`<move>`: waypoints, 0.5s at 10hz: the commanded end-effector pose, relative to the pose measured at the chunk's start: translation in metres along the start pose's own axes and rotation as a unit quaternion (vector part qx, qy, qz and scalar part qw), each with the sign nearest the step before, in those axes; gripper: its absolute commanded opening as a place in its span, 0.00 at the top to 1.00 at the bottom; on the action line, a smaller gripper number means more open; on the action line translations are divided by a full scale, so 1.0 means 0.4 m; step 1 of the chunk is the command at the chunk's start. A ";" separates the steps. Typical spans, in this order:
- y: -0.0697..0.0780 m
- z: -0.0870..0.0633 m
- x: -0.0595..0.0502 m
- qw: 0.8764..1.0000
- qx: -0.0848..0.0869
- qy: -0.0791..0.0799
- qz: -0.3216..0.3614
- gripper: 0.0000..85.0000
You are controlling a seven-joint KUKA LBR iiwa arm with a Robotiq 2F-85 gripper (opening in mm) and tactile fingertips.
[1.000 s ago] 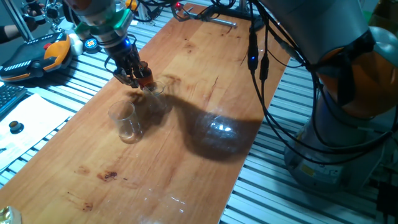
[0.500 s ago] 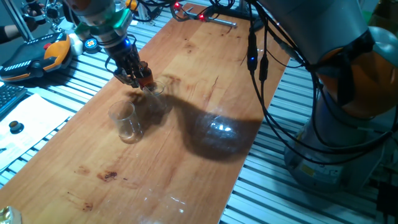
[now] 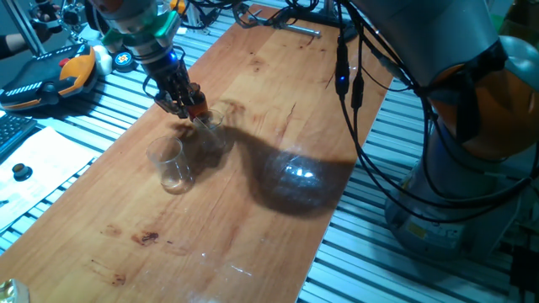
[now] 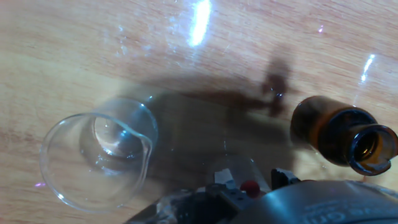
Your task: Transfer liquid using a dropper
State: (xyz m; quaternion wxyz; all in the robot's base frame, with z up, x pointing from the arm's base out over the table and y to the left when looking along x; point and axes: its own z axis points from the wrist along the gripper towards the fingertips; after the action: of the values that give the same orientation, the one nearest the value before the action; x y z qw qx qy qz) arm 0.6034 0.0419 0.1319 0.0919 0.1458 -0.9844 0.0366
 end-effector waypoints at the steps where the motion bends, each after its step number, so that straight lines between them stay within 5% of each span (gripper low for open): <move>1: 0.000 0.000 0.000 1.000 0.001 0.001 -0.001 0.54; 5: 0.000 0.000 0.000 0.999 0.011 0.048 0.009 0.55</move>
State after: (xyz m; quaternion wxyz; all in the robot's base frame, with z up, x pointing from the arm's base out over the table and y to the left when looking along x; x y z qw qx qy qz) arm 0.6034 0.0419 0.1320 0.1380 0.1351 -0.9796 0.0556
